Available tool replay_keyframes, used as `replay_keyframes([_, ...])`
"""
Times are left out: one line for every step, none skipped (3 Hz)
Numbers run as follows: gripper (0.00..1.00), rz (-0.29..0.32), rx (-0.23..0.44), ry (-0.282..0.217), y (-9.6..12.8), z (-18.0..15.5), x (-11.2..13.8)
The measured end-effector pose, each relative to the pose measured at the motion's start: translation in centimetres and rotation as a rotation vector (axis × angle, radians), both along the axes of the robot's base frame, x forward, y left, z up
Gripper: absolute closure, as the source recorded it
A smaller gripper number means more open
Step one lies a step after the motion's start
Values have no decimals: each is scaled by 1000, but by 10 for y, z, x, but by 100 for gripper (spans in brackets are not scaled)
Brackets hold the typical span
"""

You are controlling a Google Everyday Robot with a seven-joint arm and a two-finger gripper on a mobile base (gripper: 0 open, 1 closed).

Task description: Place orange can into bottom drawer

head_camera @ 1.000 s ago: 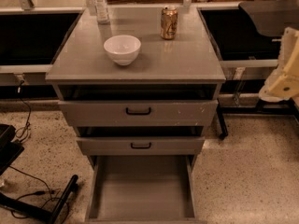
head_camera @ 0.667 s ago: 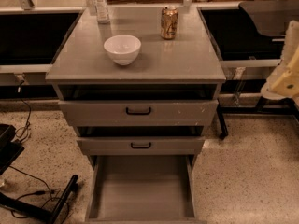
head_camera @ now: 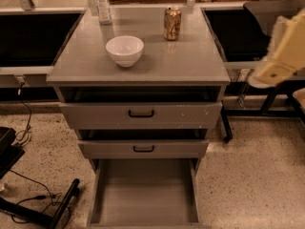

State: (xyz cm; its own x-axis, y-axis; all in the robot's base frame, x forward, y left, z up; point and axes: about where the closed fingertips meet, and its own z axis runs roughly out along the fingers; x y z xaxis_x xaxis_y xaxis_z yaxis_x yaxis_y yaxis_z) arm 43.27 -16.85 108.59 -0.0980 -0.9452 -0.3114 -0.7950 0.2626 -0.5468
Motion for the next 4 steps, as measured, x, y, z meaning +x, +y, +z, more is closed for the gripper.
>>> replay_keyframes([0, -68, 217, 17, -10, -47, 78])
replay_keyframes([0, -100, 443, 7, -12, -91, 157])
replay_keyframes([0, -109, 638, -78, -15, -114, 232])
replay_keyframes([0, -107, 774, -224, -23, -108, 298])
